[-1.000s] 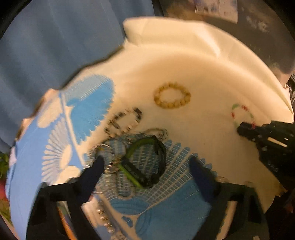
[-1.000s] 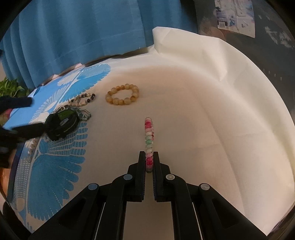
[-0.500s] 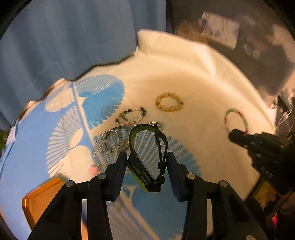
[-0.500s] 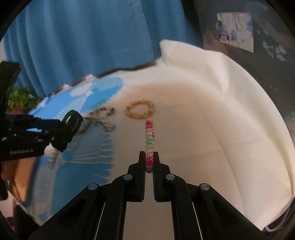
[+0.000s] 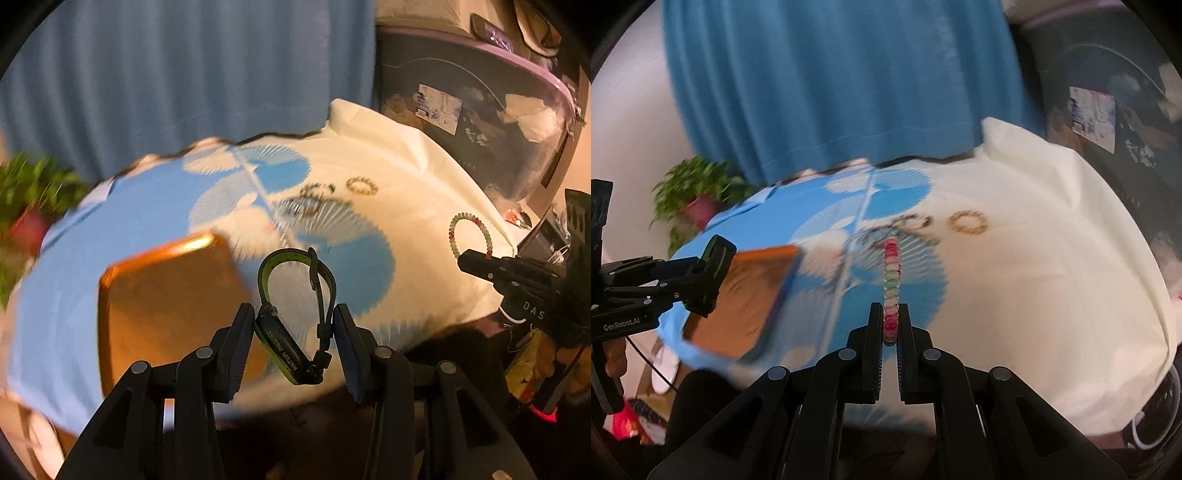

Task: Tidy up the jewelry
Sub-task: 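Carry the watch and pink-white bracelet in both tools over the copper tray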

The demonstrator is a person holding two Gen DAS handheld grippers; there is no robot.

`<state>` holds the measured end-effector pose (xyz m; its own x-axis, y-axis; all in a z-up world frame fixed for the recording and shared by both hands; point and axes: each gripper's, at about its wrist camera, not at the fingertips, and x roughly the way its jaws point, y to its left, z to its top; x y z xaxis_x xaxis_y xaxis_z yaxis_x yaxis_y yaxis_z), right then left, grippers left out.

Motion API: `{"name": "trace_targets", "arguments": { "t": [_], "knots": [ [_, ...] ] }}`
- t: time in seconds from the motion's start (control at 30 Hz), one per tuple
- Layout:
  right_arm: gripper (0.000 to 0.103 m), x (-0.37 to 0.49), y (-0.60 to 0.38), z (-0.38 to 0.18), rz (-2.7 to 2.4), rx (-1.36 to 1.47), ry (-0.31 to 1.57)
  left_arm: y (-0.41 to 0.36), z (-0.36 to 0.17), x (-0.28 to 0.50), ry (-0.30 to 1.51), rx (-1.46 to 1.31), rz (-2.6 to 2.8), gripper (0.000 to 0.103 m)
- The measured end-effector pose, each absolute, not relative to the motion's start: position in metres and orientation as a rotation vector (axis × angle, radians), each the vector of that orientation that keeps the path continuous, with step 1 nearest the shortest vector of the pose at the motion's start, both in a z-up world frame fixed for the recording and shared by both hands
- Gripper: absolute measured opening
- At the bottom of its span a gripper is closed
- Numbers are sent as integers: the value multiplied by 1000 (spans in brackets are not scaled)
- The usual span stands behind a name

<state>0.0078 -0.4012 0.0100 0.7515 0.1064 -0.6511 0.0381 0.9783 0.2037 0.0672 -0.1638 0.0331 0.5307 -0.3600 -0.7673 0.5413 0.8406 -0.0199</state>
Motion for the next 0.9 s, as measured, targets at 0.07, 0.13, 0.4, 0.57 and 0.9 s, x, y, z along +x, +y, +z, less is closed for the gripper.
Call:
{"name": "trace_targets", "arguments": {
  "t": [0.07,0.13,0.4,0.57,0.9],
  "knots": [
    [7,-10,-379,9,64,196,740,-142,30,45,848,225,-515,39],
    [7,-25,-359,5,95,183,764,-122,28,23,838,214,-491,39],
    [7,-74,-289,-12,200,113,861,-67,21,-32,818,125,-470,40],
    [7,-88,-262,-11,226,67,878,-52,24,-48,785,108,-468,40],
    [7,-88,-233,-8,235,7,902,-29,18,-48,778,58,-447,40]
  ]
}}
